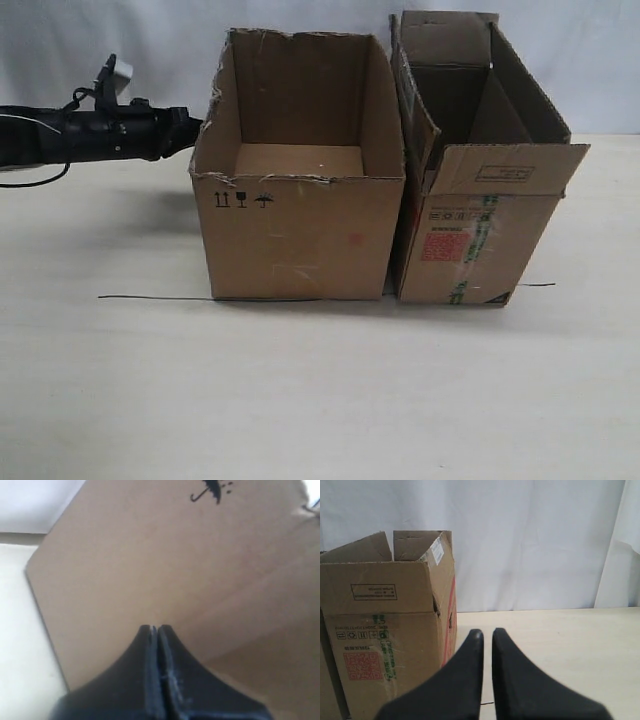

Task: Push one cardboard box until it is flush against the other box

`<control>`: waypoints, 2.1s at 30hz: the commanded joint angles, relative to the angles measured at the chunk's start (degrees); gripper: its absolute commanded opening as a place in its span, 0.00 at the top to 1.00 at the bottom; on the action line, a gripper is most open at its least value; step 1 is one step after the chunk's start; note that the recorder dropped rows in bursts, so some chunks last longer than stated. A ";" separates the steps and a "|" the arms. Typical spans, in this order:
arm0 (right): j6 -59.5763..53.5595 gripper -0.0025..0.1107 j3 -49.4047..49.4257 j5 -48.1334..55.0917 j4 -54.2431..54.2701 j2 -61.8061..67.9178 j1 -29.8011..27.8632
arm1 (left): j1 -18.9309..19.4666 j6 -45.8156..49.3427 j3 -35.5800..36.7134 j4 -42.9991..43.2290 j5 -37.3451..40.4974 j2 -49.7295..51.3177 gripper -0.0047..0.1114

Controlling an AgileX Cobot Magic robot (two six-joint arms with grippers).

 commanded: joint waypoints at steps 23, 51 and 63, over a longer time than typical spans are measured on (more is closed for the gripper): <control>0.07 0.93 0.22 0.14 0.20 -0.19 0.05 | 7.27 14.24 31.21 -0.75 -22.57 -33.00 0.96; 0.07 0.93 0.22 0.14 0.20 -0.19 0.05 | -7.78 5.82 82.53 -0.75 -33.96 -126.42 0.96; 0.07 0.93 0.22 0.14 0.20 -0.19 0.05 | -7.78 4.70 88.11 1.92 -35.80 -129.93 0.96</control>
